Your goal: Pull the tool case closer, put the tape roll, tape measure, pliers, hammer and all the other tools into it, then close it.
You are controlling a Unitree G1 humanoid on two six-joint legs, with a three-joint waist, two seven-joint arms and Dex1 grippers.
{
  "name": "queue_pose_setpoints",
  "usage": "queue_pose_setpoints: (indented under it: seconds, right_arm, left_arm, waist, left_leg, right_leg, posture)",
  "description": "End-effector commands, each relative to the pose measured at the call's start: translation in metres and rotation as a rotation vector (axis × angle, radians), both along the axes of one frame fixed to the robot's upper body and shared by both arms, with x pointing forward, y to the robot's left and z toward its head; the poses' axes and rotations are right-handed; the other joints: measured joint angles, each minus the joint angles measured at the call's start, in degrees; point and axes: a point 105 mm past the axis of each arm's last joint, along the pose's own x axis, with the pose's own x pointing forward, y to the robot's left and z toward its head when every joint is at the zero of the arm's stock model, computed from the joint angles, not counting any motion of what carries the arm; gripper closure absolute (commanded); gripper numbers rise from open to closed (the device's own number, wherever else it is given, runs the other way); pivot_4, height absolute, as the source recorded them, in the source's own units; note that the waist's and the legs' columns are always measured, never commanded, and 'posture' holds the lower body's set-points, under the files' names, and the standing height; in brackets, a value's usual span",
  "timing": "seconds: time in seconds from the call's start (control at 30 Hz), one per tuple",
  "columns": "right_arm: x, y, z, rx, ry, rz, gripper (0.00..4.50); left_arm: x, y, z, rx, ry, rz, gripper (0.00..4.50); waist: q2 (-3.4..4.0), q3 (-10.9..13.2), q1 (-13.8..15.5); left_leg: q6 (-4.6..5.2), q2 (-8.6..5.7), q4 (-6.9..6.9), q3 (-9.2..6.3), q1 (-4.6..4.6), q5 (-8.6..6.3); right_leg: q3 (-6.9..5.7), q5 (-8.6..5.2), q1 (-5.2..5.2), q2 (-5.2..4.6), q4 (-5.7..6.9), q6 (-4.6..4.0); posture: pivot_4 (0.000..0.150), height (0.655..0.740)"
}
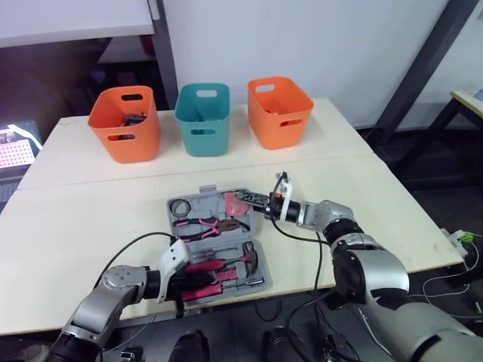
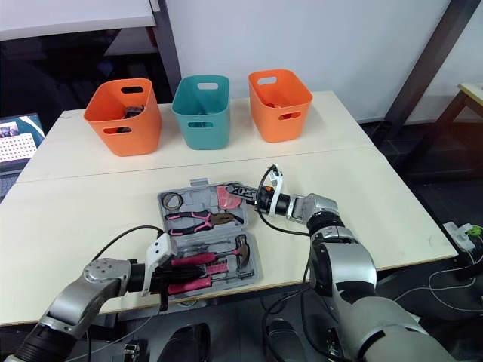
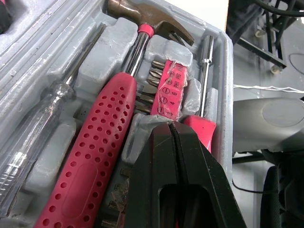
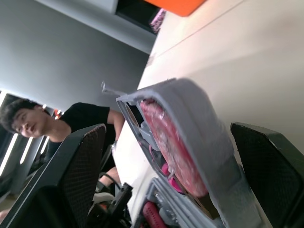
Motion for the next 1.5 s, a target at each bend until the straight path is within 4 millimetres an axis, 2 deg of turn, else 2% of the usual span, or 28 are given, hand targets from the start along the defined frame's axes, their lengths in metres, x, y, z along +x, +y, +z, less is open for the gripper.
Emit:
queue_pose_setpoints:
  seconds: [0.03, 0.17, 0.27, 0.57, 0.67, 0.8, 0.97, 1.1, 1.27, 1.37, 1.5]
  right_arm:
    - [0.002, -0.001, 0.019, 0.040, -0.075, 0.028, 0.05]
    - [-0.002, 0.000, 0.022, 0.049, -0.094, 0.065, 0.05]
    - [-0.005, 0.000, 0.024, 0.049, -0.111, 0.094, 0.05]
    - [-0.019, -0.001, 0.028, 0.057, -0.164, 0.189, 0.05]
    - [-0.030, -0.001, 0.028, 0.067, -0.175, 0.243, 0.05]
    - [-0.045, -0.008, 0.035, 0.078, -0.215, 0.286, 0.05]
    - [-0.071, -0.020, 0.043, 0.040, -0.248, 0.310, 0.05]
    - [-0.104, -0.032, 0.050, -0.040, -0.306, 0.343, 0.05]
    - [-0.116, -0.059, 0.051, -0.347, -0.569, 0.242, 0.05]
    - [-0.126, -0.081, 0.048, -0.529, -0.689, 0.198, 0.05]
    - [-0.130, -0.107, 0.049, -0.679, -0.769, 0.087, 0.05]
  left_arm:
    - [-0.009, 0.010, -0.018, 0.018, 0.095, 0.065, 4.50]
    - [-0.005, 0.011, 0.002, -0.046, 0.045, 0.085, 4.50]
    - [0.003, 0.022, 0.021, -0.088, -0.014, 0.137, 4.50]
    - [-0.008, 0.098, 0.067, -0.122, -0.024, 0.273, 4.50]
    - [-0.009, 0.122, 0.073, -0.110, -0.012, 0.362, 4.50]
    - [-0.013, 0.137, 0.074, -0.065, -0.038, 0.379, 4.50]
    - [-0.009, 0.140, 0.079, -0.053, -0.080, 0.382, 4.50]
    - [-0.004, 0.131, 0.082, -0.051, -0.097, 0.357, 4.50]
    - [0.003, 0.119, 0.085, 0.008, -0.209, 0.316, 4.50]
    - [0.013, 0.124, 0.086, 0.107, -0.308, 0.322, 4.50]
    - [0.024, 0.132, 0.092, 0.122, -0.353, 0.320, 4.50]
  waist:
    - [0.00, 0.0, 0.0]
    - [-0.01, 0.0, -0.2]
    - [-0.02, 0.0, -0.2]
    - [-0.03, 0.1, -0.5]
    - [-0.03, 0.1, -0.5]
    - [-0.04, 0.1, -0.5]
    - [-0.03, 0.1, 0.7]
    - [-0.04, 0.1, 1.3]
    - [-0.05, 0.1, 1.9]
    - [-0.07, 0.1, 2.5]
    - [-0.10, 0.1, 2.8]
  left_leg:
    - [0.00, 0.00, 0.00, 0.00, 0.00, 0.00]
    - [0.00, 0.00, -0.01, 0.00, -0.03, 0.00]
    - [0.00, 0.00, -0.04, 0.00, -0.08, 0.00]
    - [0.00, 0.02, -0.01, 0.01, -0.59, 0.00]
    - [0.00, 0.02, -0.01, 0.01, -0.71, 0.00]
    - [-0.01, 0.02, 0.00, 0.01, -0.72, -0.01]
    - [-0.02, 0.02, 0.04, 0.03, -0.86, -0.01]
    - [-0.03, 0.00, 0.06, 0.07, -0.98, -0.01]
    - [-0.04, -0.03, 0.08, 0.15, -0.99, -0.02]
    - [-0.04, -0.03, 0.08, 0.17, -0.99, -0.02]
    - [-0.04, -0.03, 0.09, 0.18, -0.99, -0.02]
  right_leg:
    - [0.00, 0.00, -0.01, 0.00, 0.00, 0.00]
    - [0.00, 0.00, -0.05, 0.00, 0.00, -0.01]
    - [0.00, -0.01, -0.11, 0.00, 0.01, -0.01]
    - [0.00, 0.00, -0.61, 0.01, -0.01, -0.01]
    - [-0.01, 0.00, -0.71, 0.01, -0.01, -0.01]
    - [-0.02, -0.01, -0.71, -0.01, -0.03, -0.03]
    - [-0.02, -0.02, -0.85, -0.06, -0.05, -0.07]
    - [-0.04, -0.08, -0.92, -0.15, -0.11, -0.19]
    - [-0.04, -0.07, -0.92, -0.23, -0.24, -0.19]
    - [-0.04, -0.05, -0.95, -0.22, -0.27, -0.22]
    - [-0.06, -0.05, -0.91, -0.22, -0.40, -0.22]
  posture:
    - [0.150, 0.7400]
    - [0.150, 0.7400]
    - [0.150, 0.7400]
    - [0.150, 0.7400]
    - [0.150, 0.7400]
    - [0.150, 0.7400]
    - [0.150, 0.7400]
    - [0.150, 0.7400]
    - [0.150, 0.7400]
    - [0.150, 0.7400]
    - [0.150, 0.7400]
